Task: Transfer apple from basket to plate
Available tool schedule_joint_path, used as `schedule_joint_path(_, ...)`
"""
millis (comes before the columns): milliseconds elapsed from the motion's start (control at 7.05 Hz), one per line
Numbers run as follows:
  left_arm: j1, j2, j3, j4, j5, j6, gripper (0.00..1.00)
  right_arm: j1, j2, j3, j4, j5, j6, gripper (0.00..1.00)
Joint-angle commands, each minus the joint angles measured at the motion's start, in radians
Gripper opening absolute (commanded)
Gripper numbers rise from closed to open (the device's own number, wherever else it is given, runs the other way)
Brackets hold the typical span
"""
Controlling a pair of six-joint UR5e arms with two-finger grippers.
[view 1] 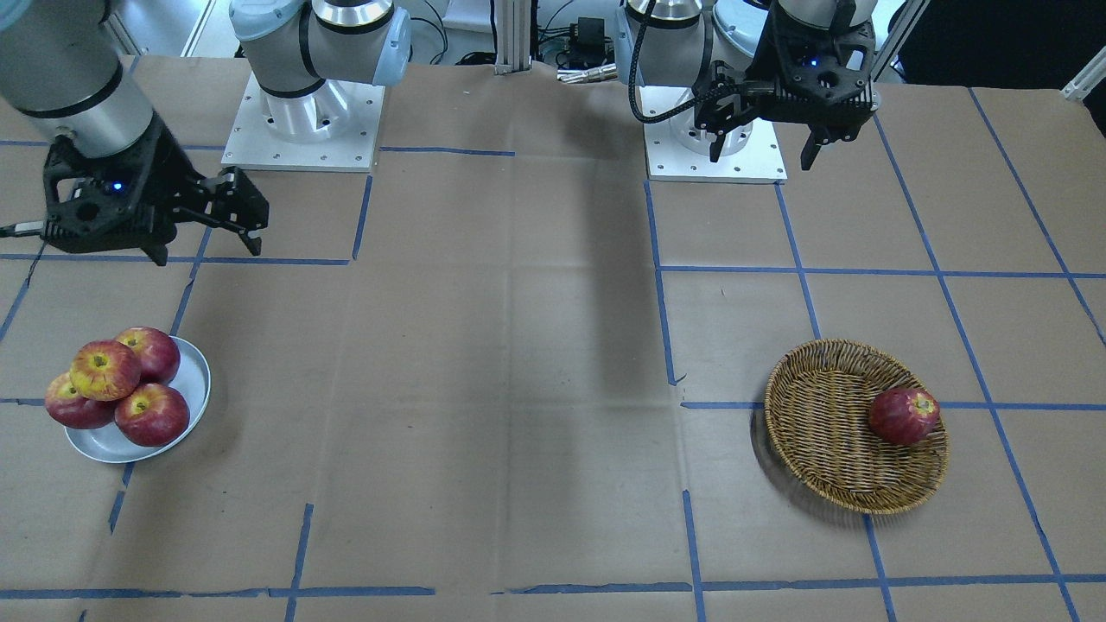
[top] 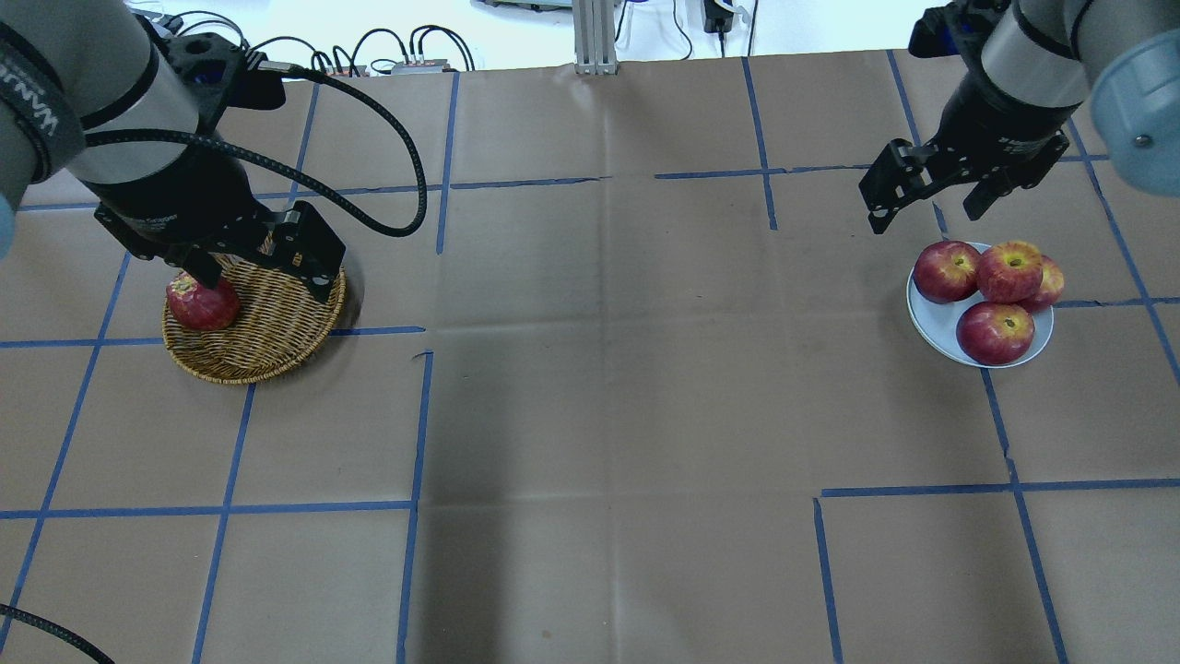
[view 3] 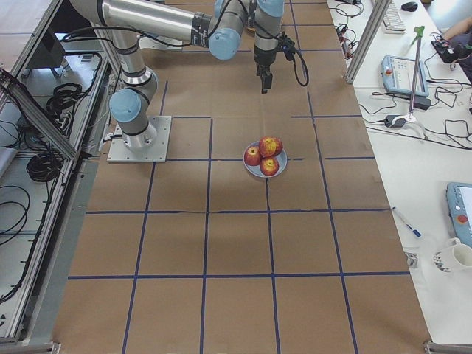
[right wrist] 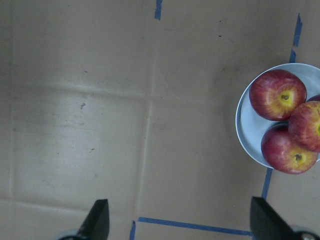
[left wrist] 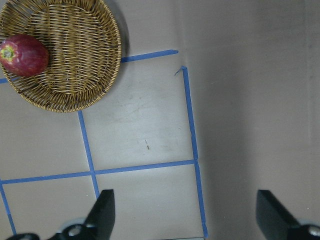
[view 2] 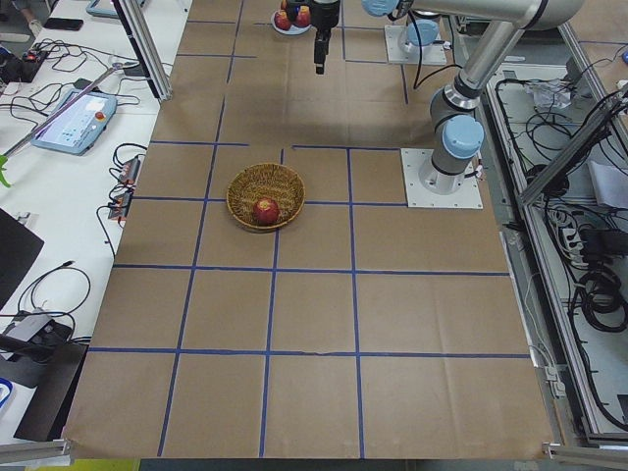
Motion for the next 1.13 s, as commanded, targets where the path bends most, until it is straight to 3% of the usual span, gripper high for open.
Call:
schedule_joint_path(0,0.0,0.0,0.0,0.0,0.0,0.0,0.99,0.066,-0.027,0.001,0.04,-0.009,0.107,1.0)
schedule_joint_path(993,0.0,0.0,0.0,0.0,0.0,0.0,0.99,0.086,-0.044,-0.002,0.045,-0.039,0.171,1.0)
